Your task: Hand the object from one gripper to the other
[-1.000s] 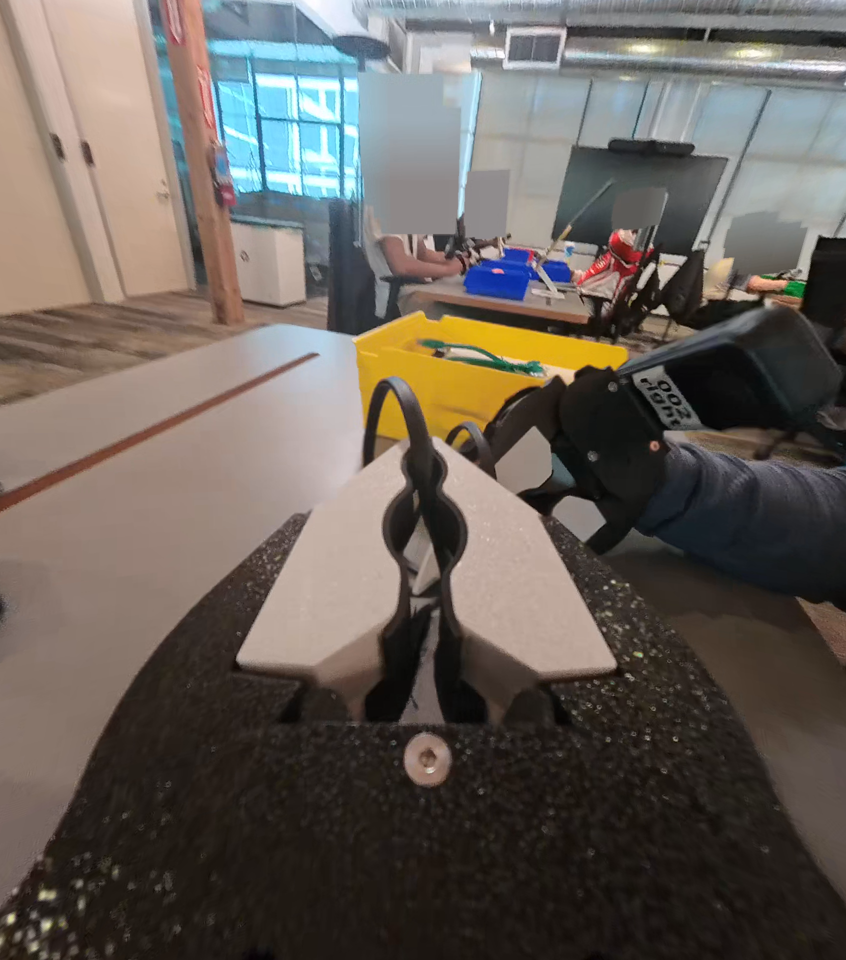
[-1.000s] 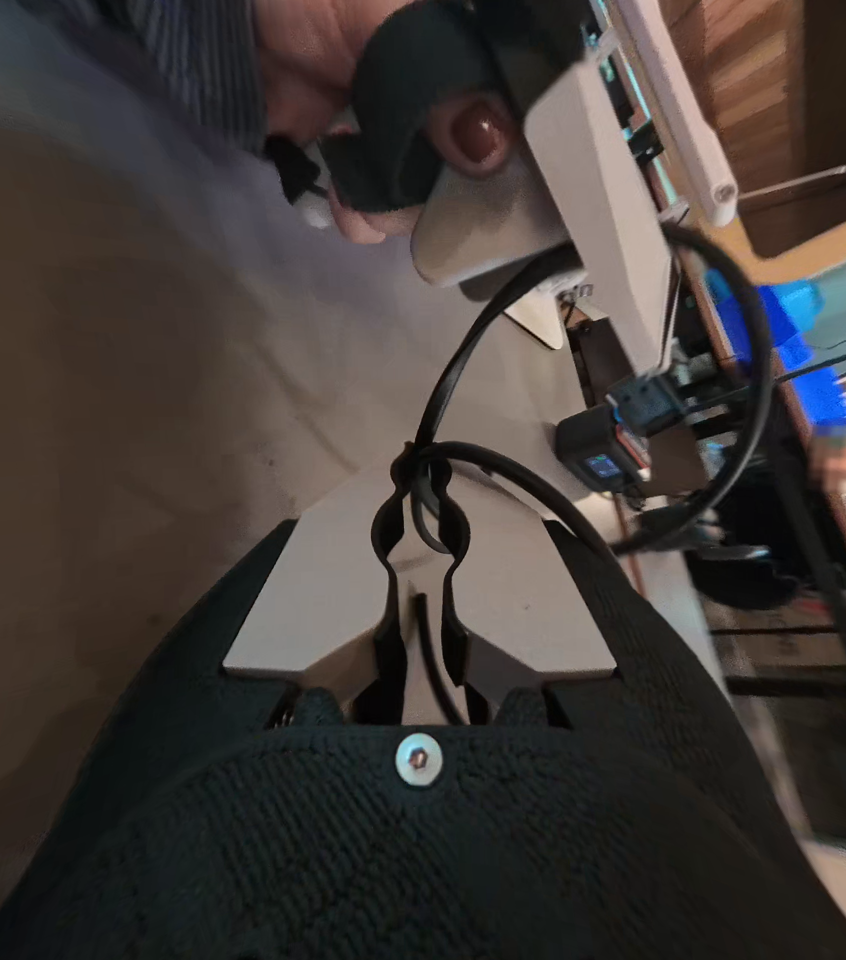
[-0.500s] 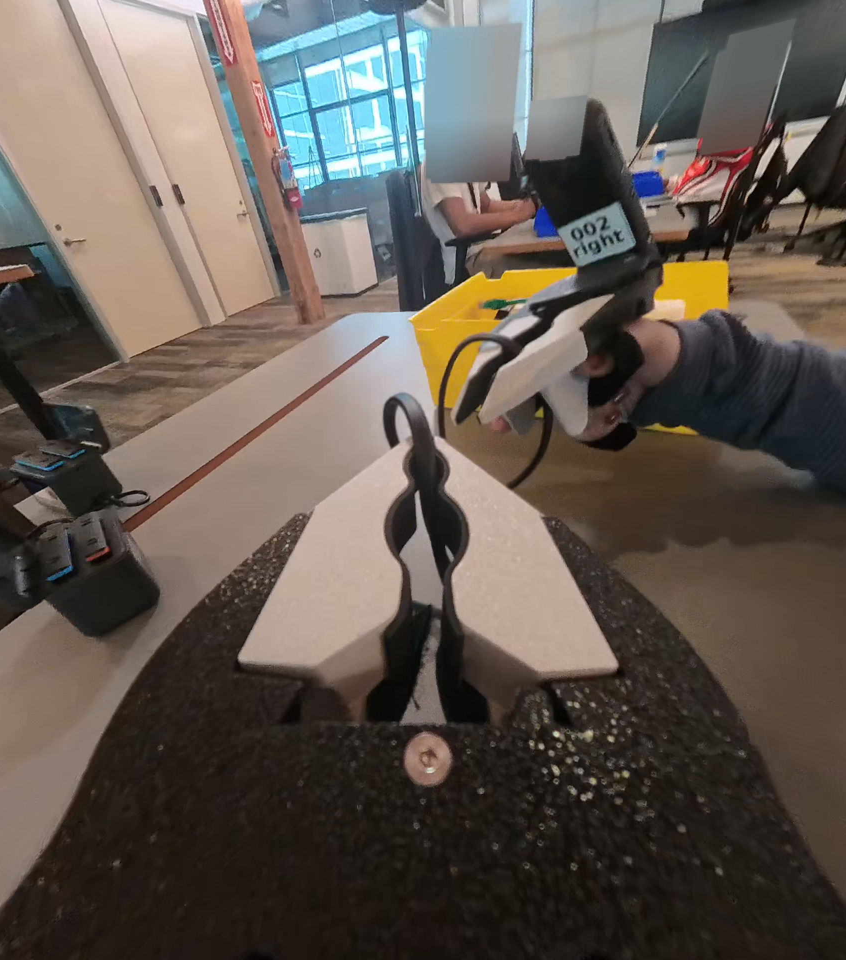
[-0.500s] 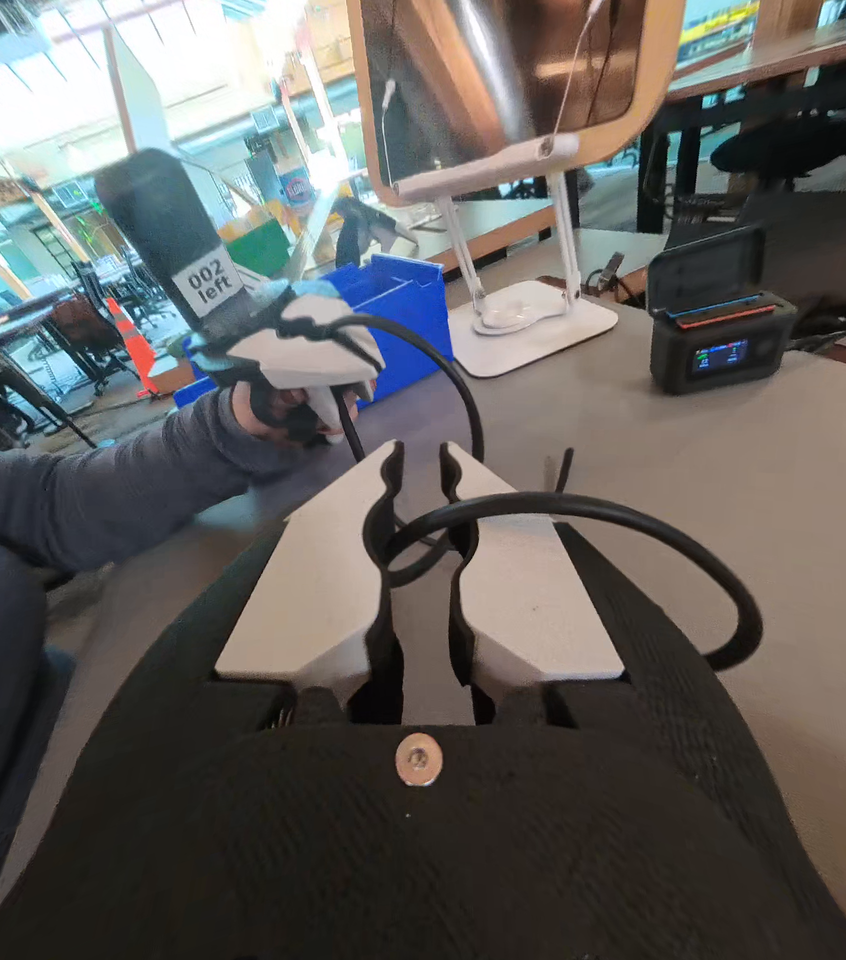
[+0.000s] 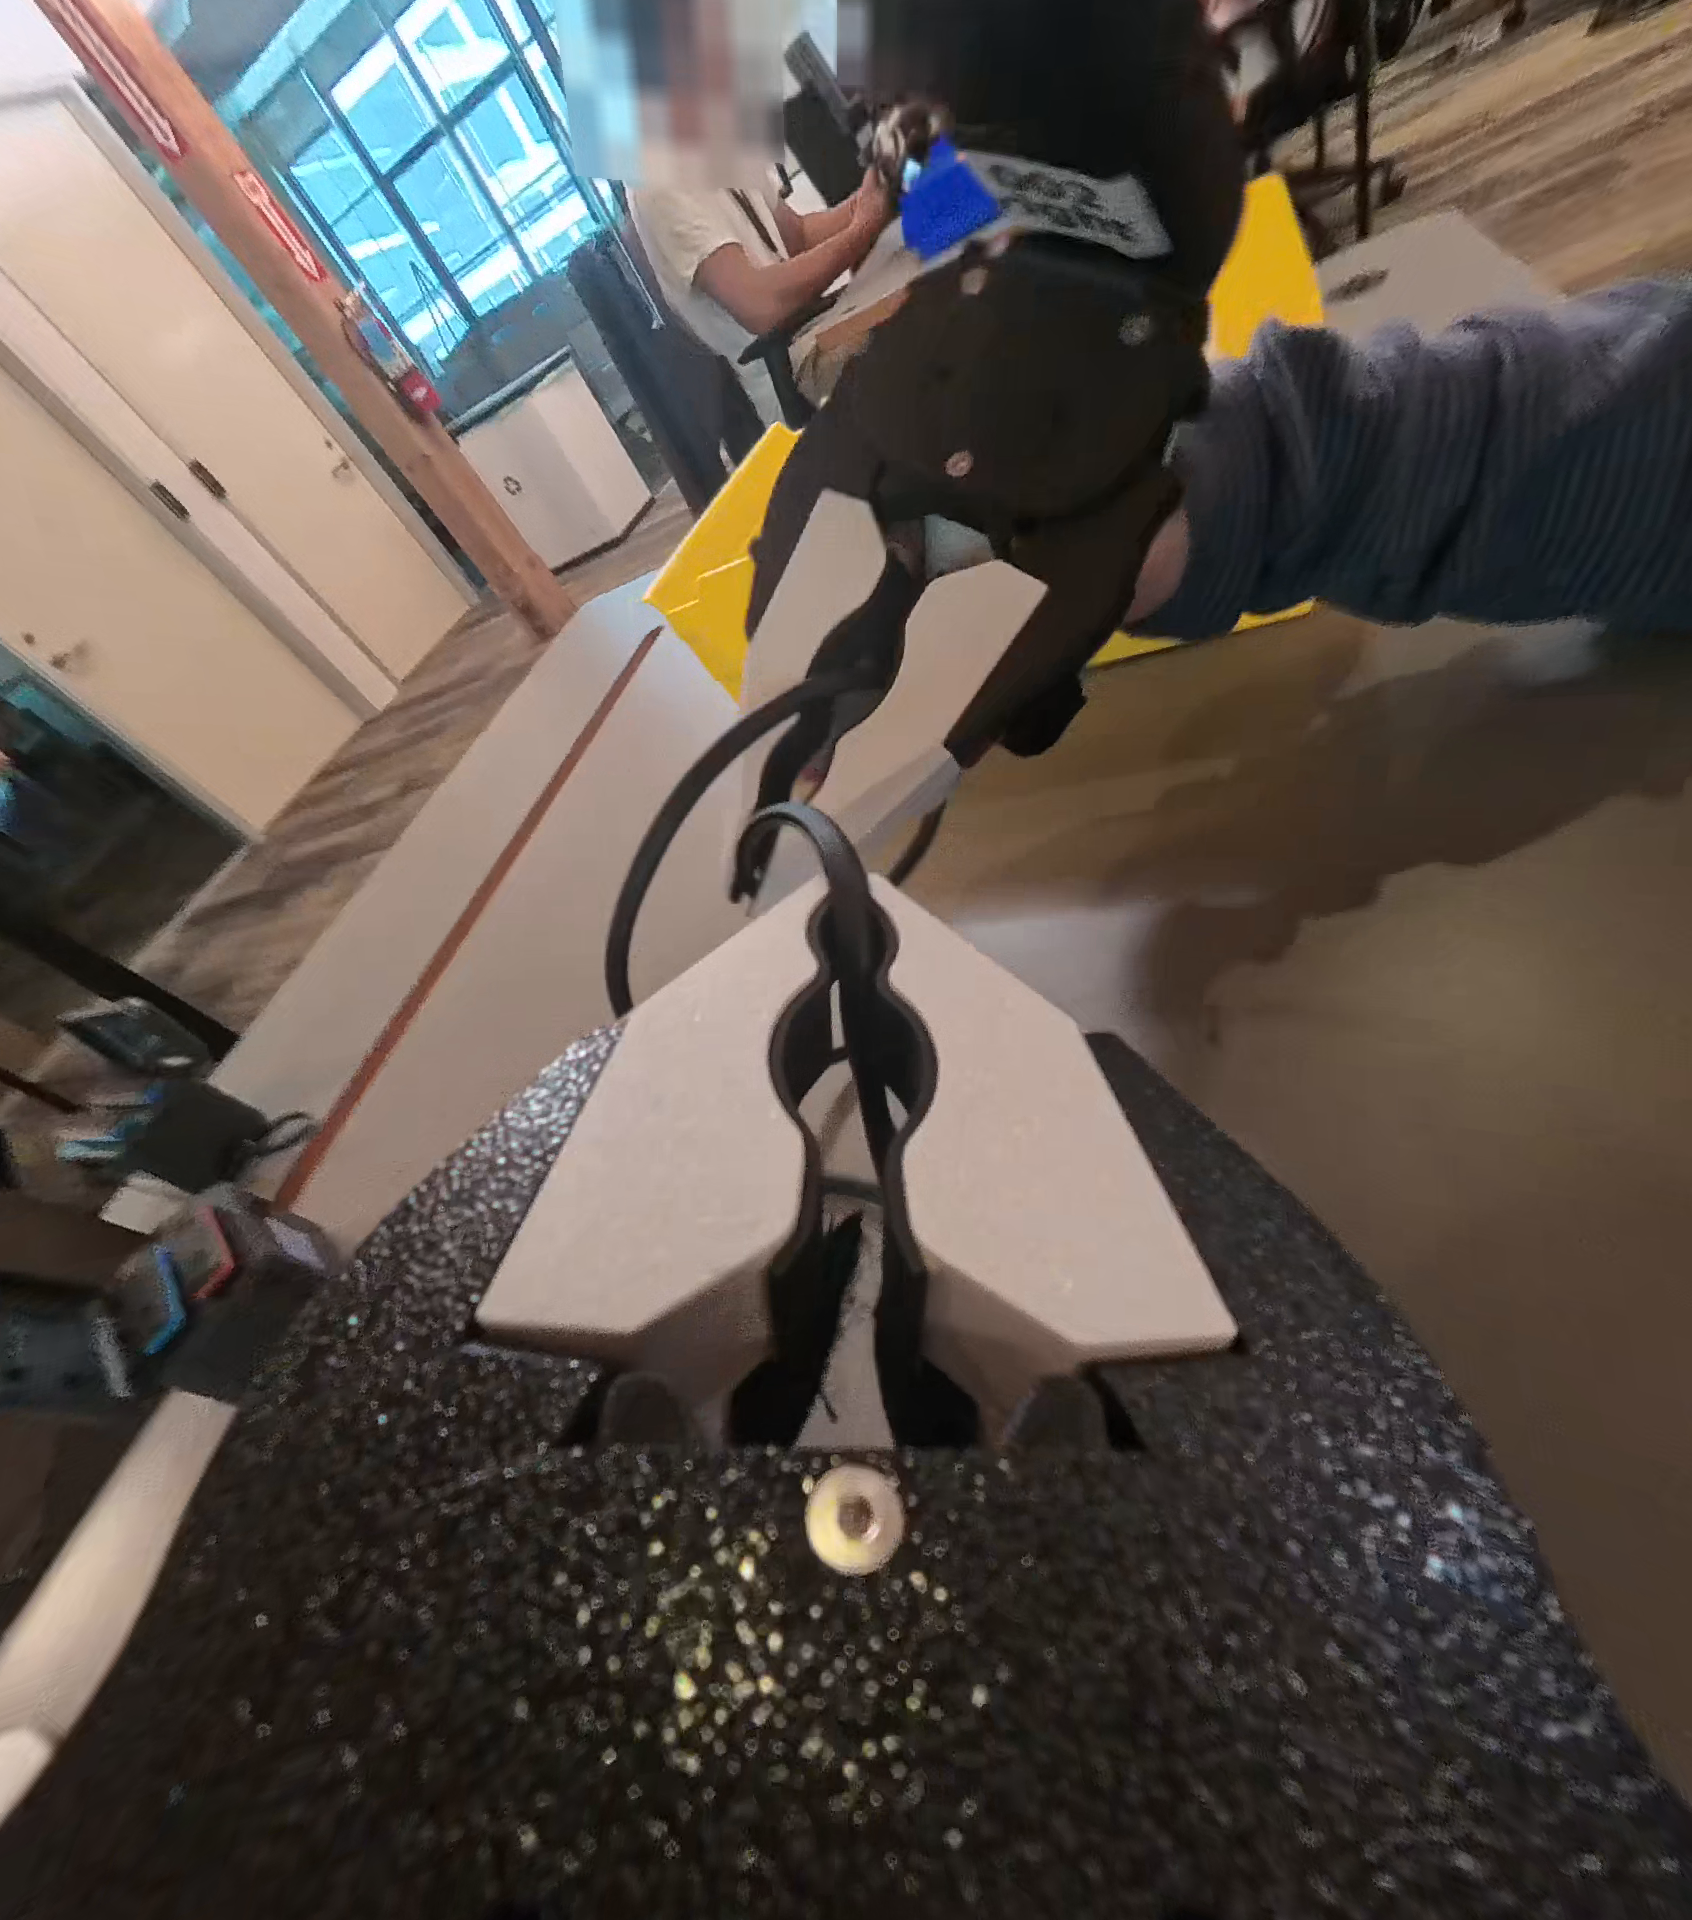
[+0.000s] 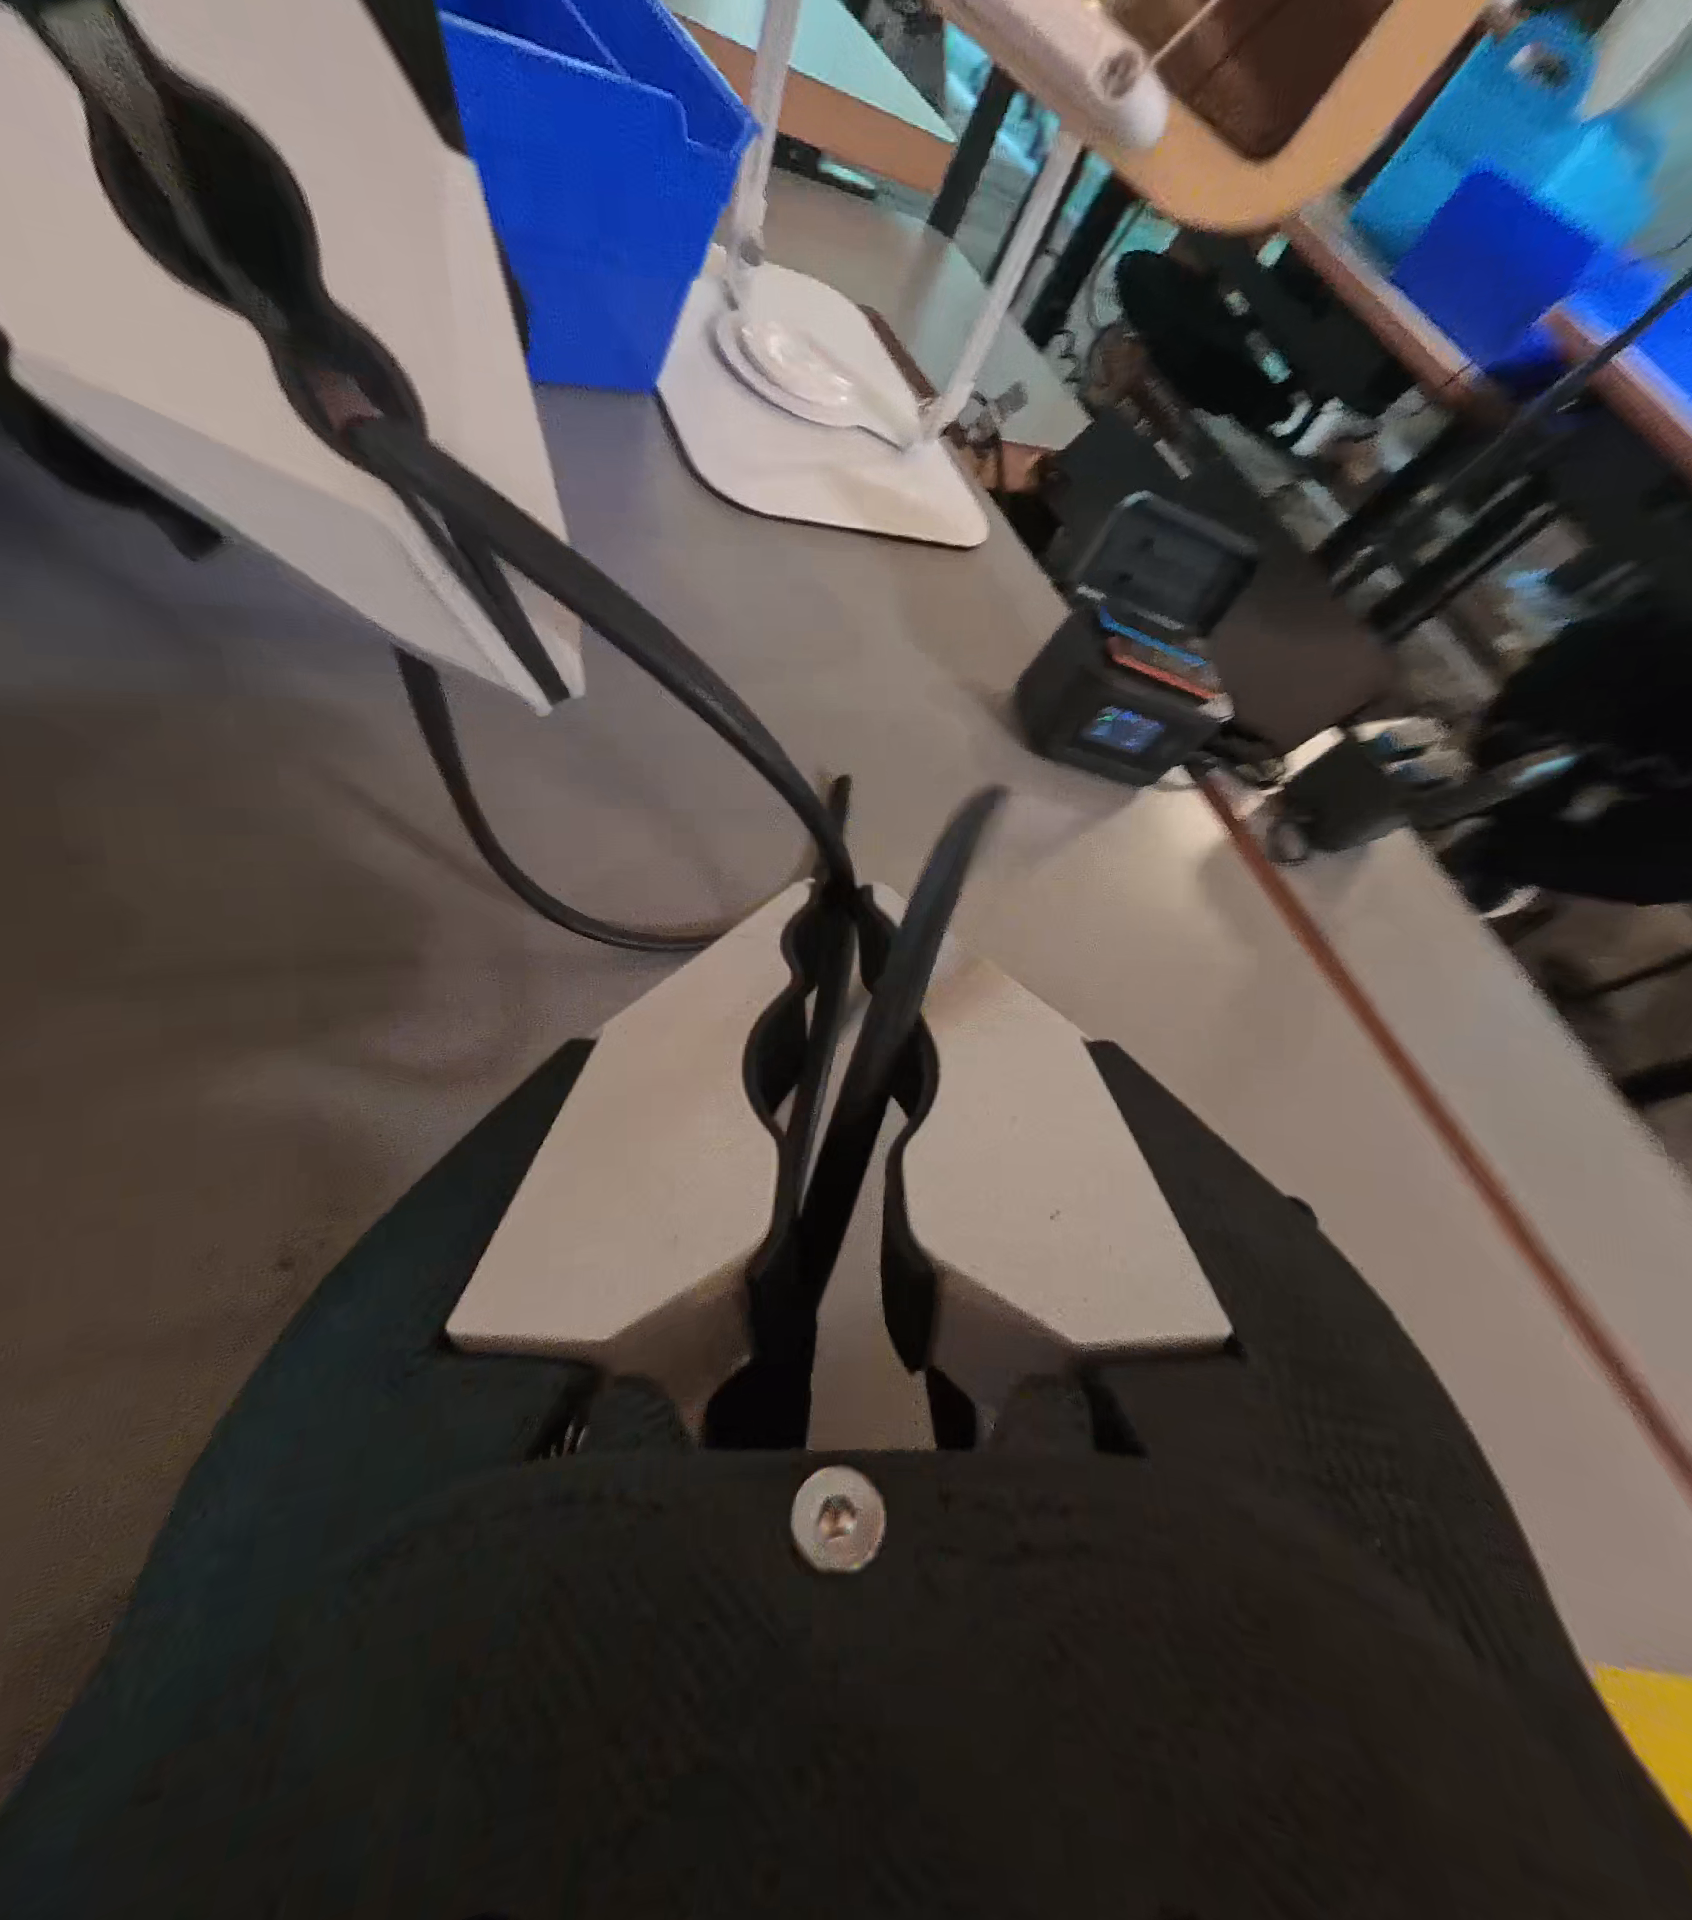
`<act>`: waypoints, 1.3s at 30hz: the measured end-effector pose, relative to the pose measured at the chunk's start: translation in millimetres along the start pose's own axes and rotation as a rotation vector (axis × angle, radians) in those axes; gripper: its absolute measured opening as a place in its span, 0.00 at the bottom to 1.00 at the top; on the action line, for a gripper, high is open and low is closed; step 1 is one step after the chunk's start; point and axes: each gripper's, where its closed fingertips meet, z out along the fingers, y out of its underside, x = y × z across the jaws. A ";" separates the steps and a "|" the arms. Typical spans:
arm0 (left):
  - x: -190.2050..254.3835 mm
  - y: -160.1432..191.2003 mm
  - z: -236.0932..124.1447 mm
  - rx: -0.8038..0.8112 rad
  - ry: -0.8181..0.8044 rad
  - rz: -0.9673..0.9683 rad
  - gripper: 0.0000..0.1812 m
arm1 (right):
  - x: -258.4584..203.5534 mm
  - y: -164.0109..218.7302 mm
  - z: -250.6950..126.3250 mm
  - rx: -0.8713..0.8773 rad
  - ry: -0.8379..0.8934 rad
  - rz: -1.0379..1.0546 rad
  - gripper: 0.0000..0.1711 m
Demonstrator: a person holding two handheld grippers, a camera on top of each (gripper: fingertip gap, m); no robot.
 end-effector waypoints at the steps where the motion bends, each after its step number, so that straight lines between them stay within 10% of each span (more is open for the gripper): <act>1: -3.4 -1.3 -1.3 0.016 -0.006 -0.057 0.00 | 4.5 -3.2 -1.2 0.009 0.047 -0.050 0.02; 8: -22.0 -17.4 -8.2 0.123 0.031 -0.429 0.42 | 23.0 -28.9 -13.2 0.039 0.476 -0.710 0.02; 17: -4.6 9.2 11.1 -0.124 -0.046 -0.111 0.23 | 3.1 -47.1 -13.2 0.104 0.566 -0.973 0.02; 24: 1.4 13.5 17.4 -0.127 0.013 -0.245 0.05 | -2.1 -50.4 -12.9 0.107 0.606 -1.073 0.02; 29: -30.1 19.1 6.3 -0.094 -0.149 -0.267 0.01 | 3.0 -45.7 -12.8 0.133 0.517 -0.887 0.17; 39: -68.9 -19.9 -33.1 0.258 -0.357 -0.284 0.01 | -9.7 -30.1 2.3 0.210 -0.090 0.171 0.48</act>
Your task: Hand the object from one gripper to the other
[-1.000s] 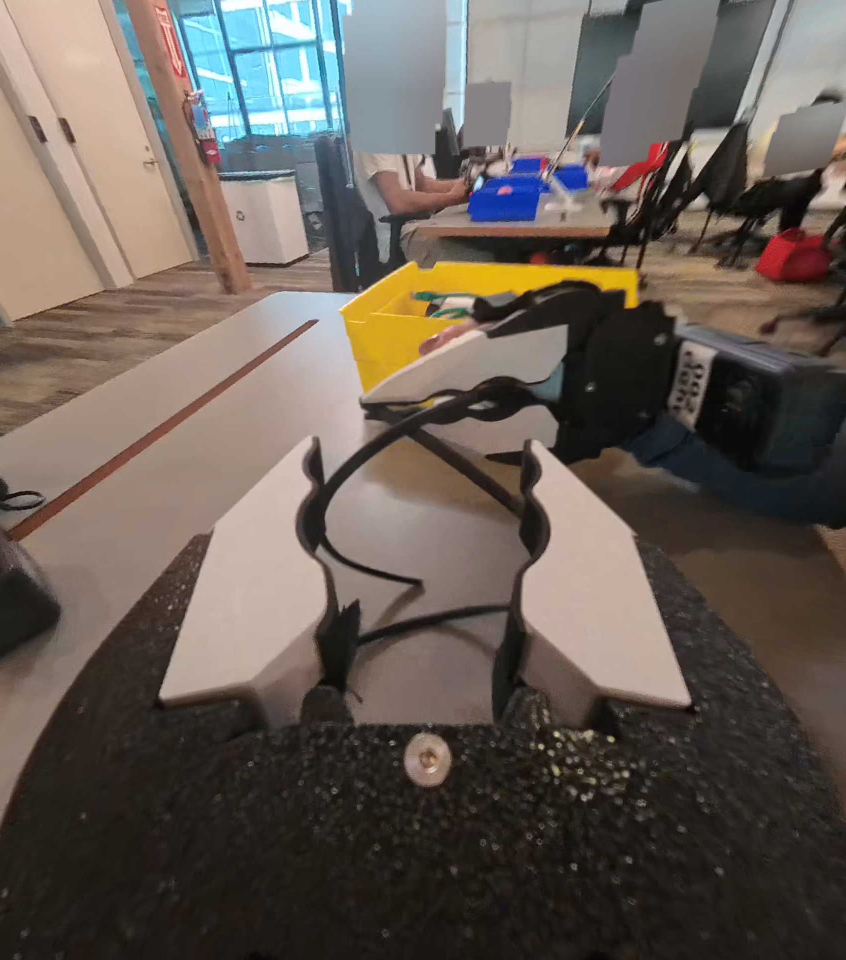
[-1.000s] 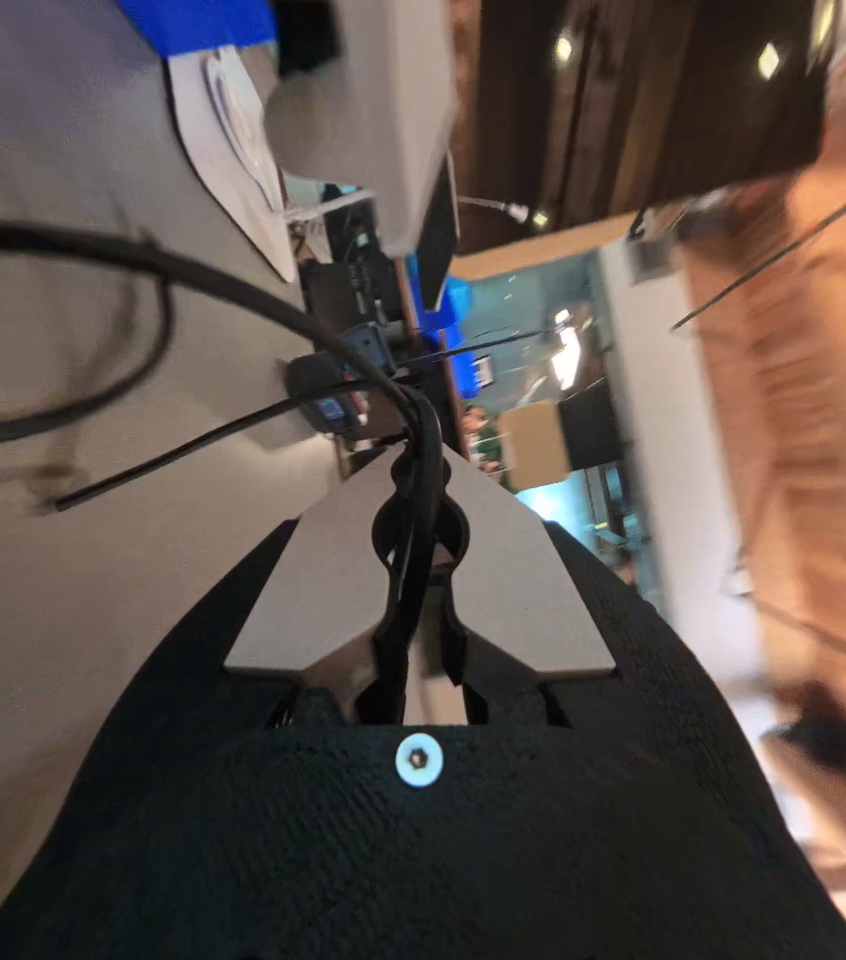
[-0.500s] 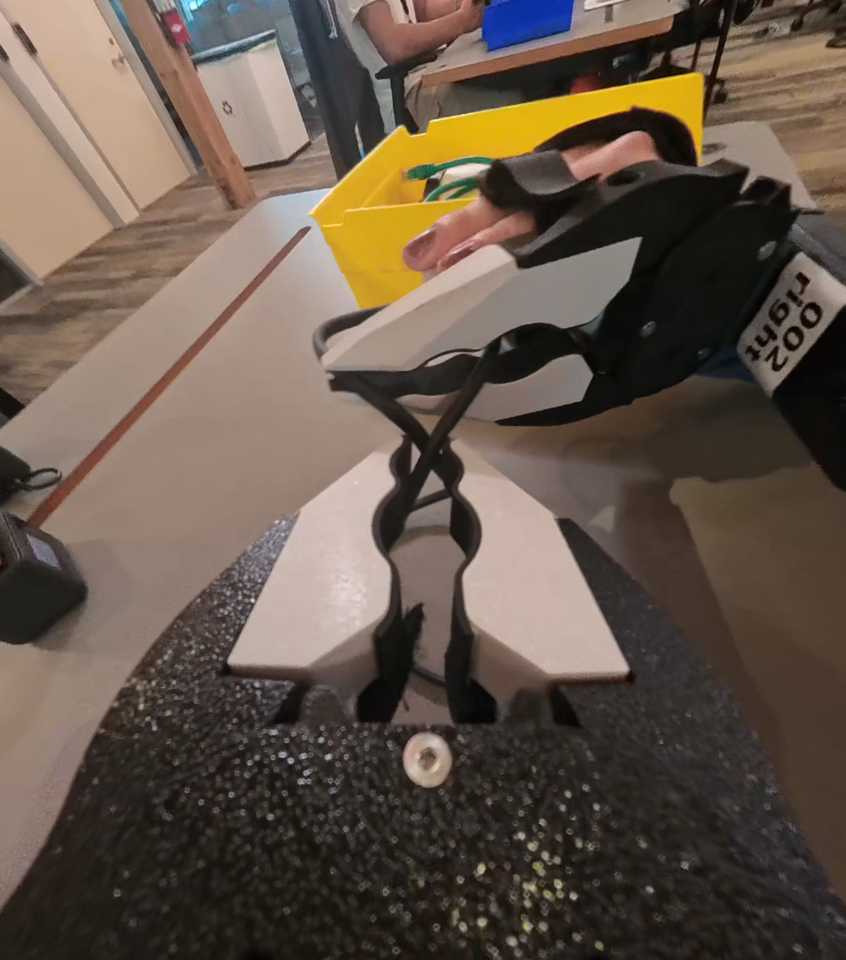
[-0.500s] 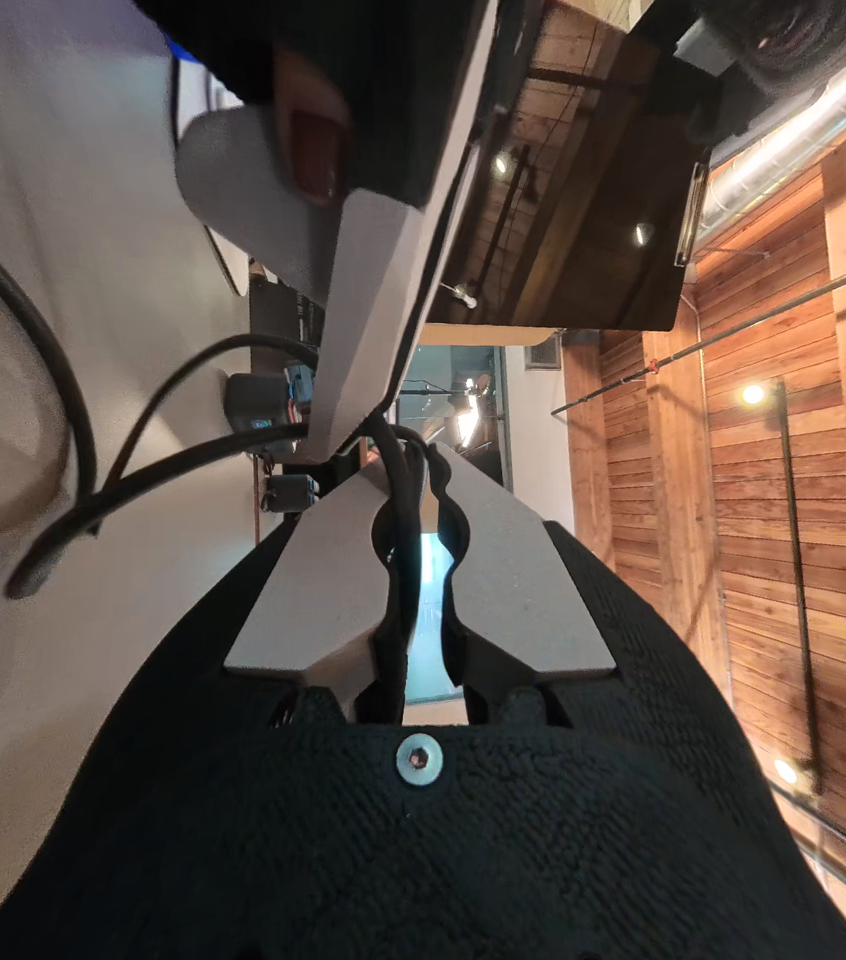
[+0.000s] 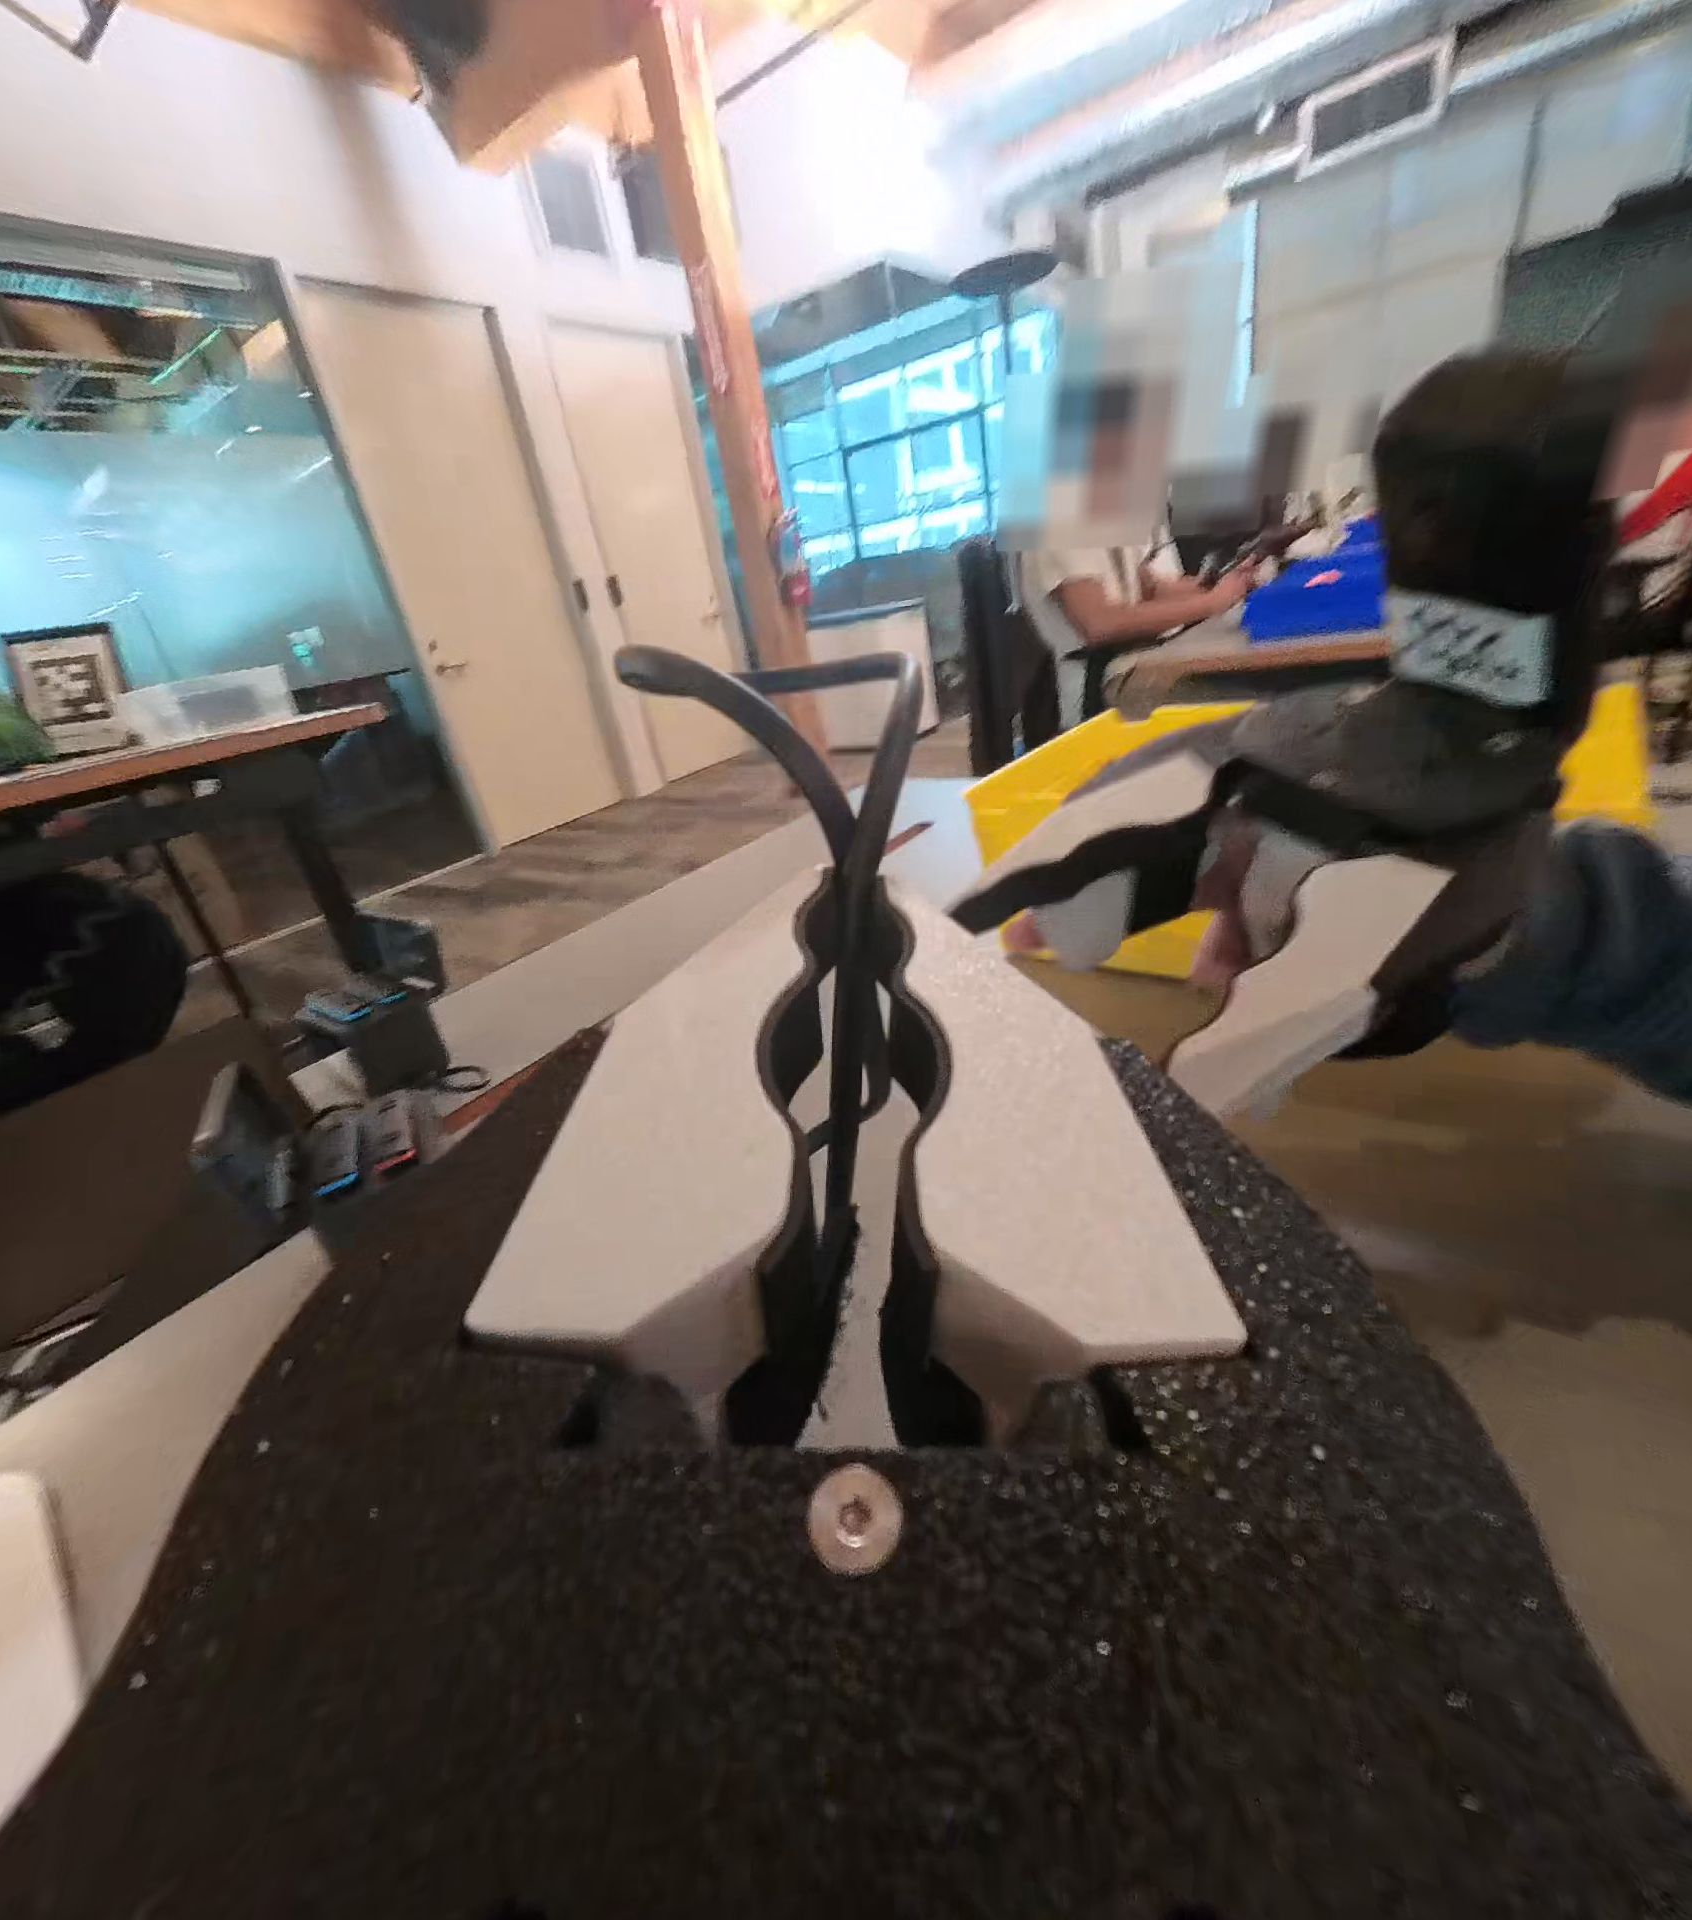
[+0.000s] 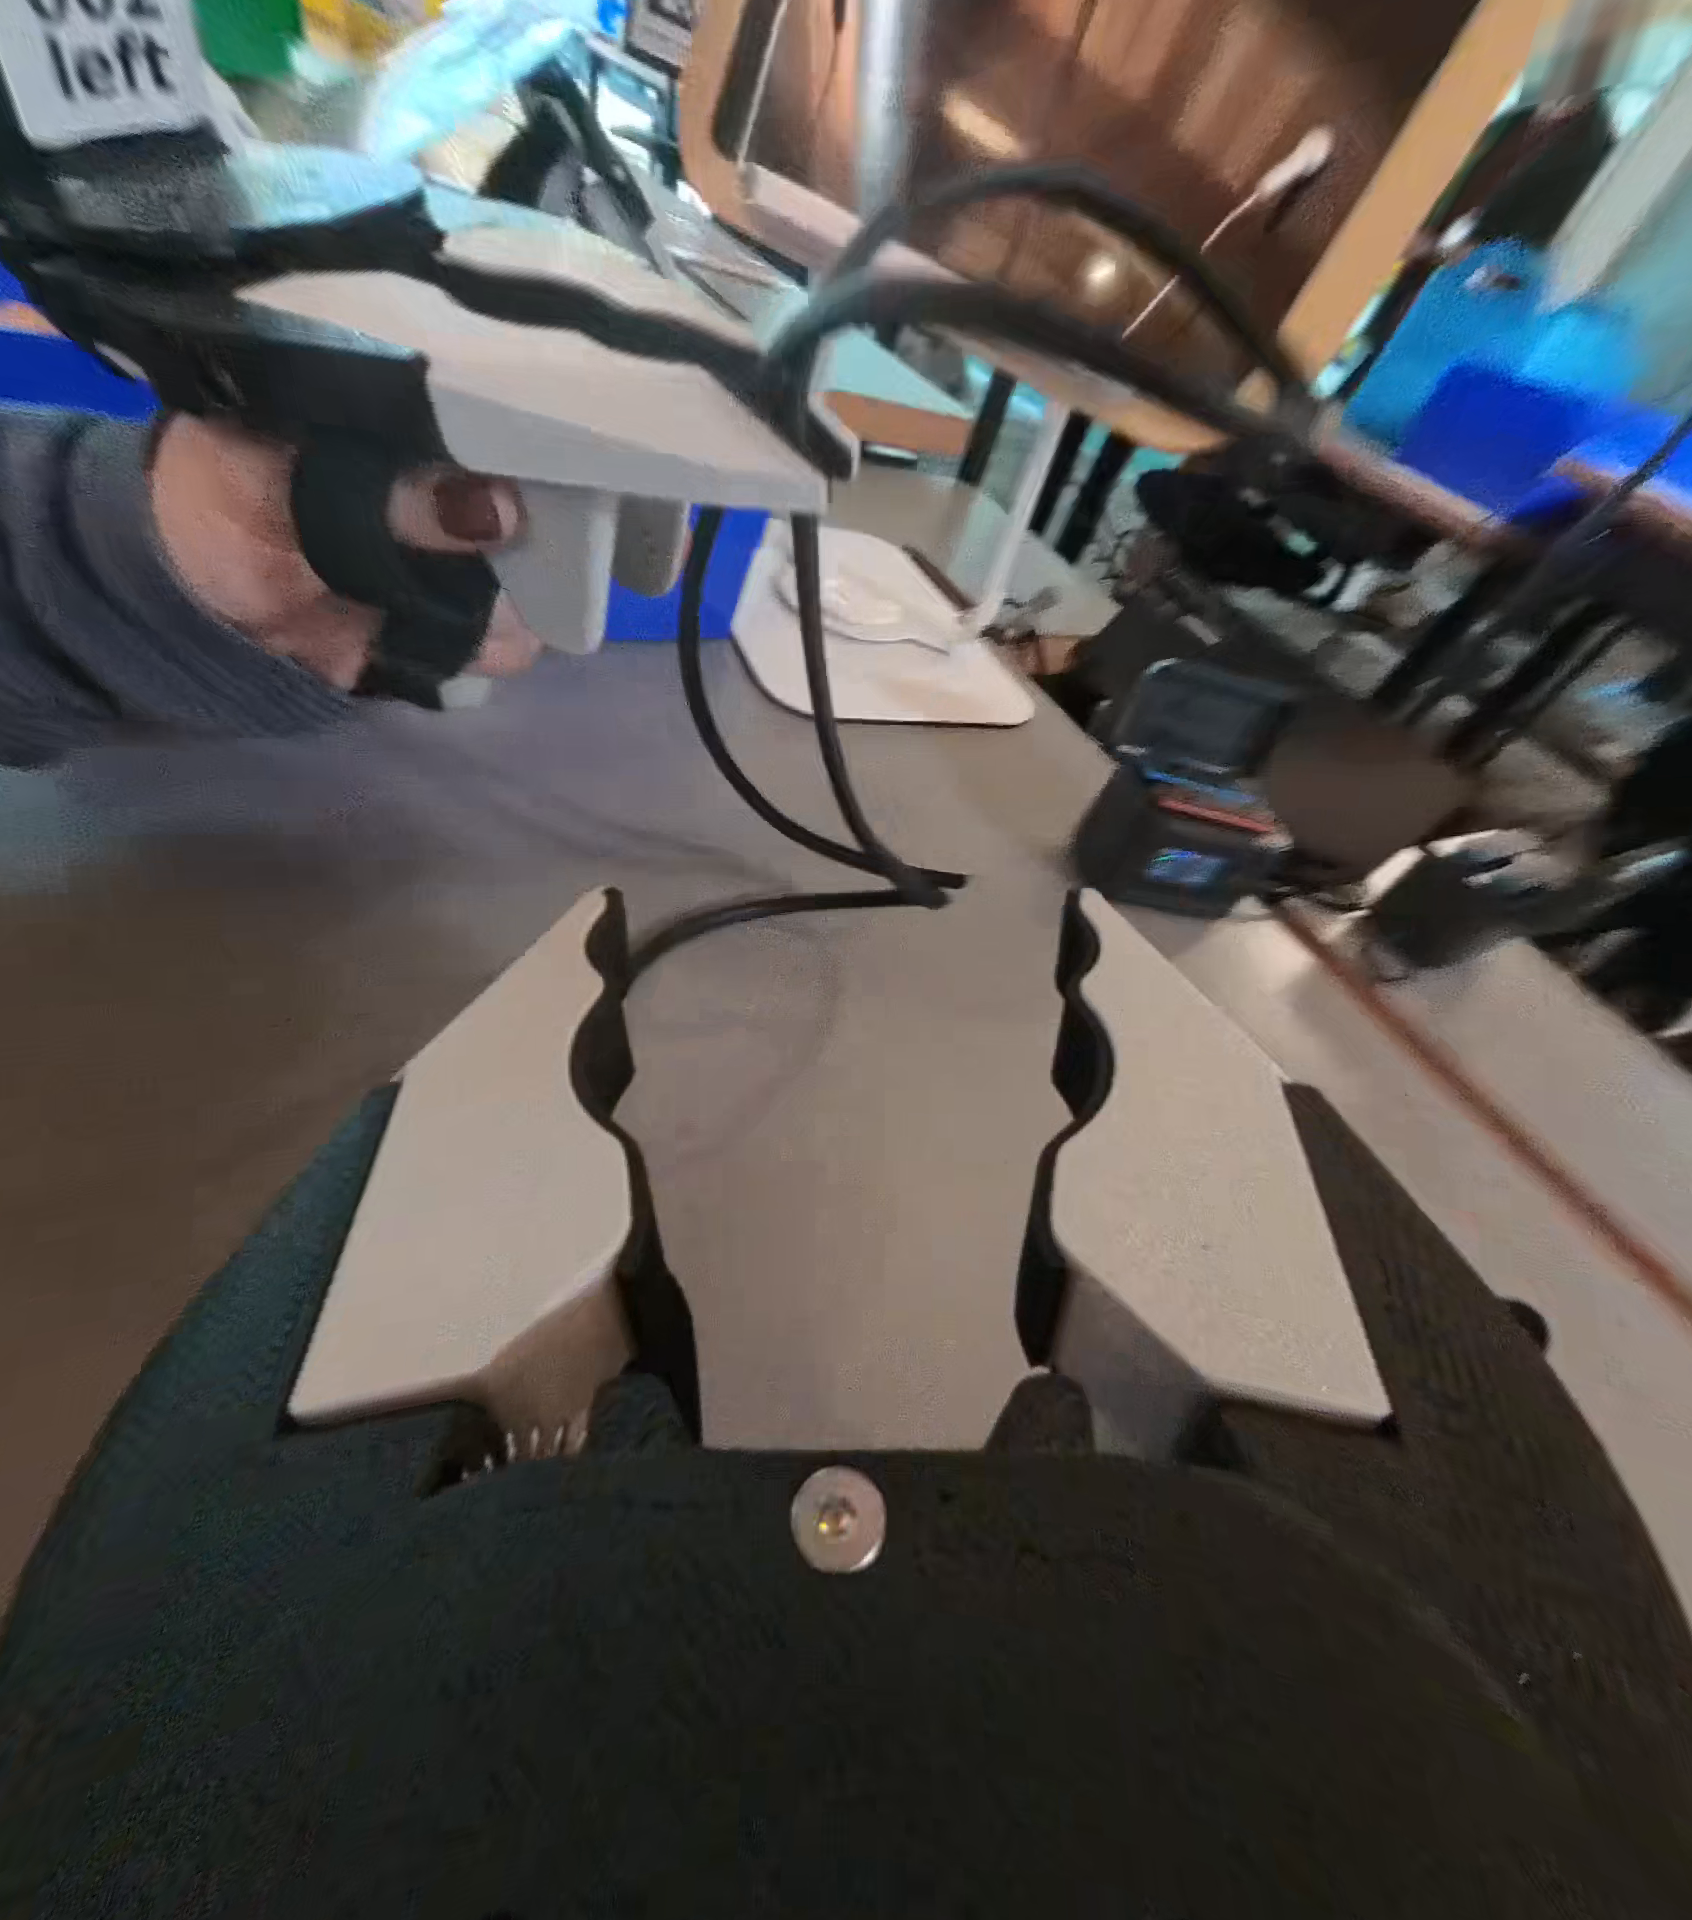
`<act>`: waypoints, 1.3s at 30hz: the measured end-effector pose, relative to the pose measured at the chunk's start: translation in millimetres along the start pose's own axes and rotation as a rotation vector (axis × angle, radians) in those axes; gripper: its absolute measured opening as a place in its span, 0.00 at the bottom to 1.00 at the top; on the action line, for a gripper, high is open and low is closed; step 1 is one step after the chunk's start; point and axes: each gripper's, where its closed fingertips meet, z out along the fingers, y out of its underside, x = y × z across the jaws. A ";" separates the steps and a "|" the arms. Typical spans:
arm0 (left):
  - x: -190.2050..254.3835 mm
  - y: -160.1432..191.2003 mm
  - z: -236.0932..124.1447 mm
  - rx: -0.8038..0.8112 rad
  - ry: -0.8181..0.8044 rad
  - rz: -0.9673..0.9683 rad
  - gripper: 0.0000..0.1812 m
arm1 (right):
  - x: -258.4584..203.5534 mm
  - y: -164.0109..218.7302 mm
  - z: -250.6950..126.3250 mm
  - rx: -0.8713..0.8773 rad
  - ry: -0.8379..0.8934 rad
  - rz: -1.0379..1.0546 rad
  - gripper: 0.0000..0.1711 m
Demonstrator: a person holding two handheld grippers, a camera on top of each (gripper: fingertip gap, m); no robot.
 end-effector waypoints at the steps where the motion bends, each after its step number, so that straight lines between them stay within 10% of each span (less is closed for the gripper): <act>1: 4.0 -3.8 -0.5 0.027 0.033 -0.024 0.01 | -0.4 1.4 3.5 0.001 0.000 0.028 0.47; 10: 11.4 -20.1 -7.0 0.132 0.141 -0.163 0.01 | 6.3 3.3 11.4 -0.011 0.123 -0.060 0.04; 15: -1.8 -6.4 -4.4 0.057 0.084 -0.233 0.05 | 29.9 -6.3 -4.3 -0.015 0.301 -0.225 0.00; 22: -25.5 14.6 -1.5 -0.123 -0.122 -0.077 0.51 | 58.9 -19.3 -30.7 -0.122 0.664 -0.741 0.00; 31: 24.0 46.3 15.1 -0.315 -0.008 0.334 0.23 | 27.6 -41.9 -28.6 -0.046 0.752 -1.182 0.00; 34: 18.9 49.1 16.4 -0.335 -0.076 0.395 0.01 | 23.8 -42.2 -27.3 -0.034 0.734 -1.183 0.00; 39: 10.0 40.7 15.2 -0.293 -0.111 0.265 0.00 | 31.0 -29.4 -20.3 -0.020 0.613 -0.879 0.14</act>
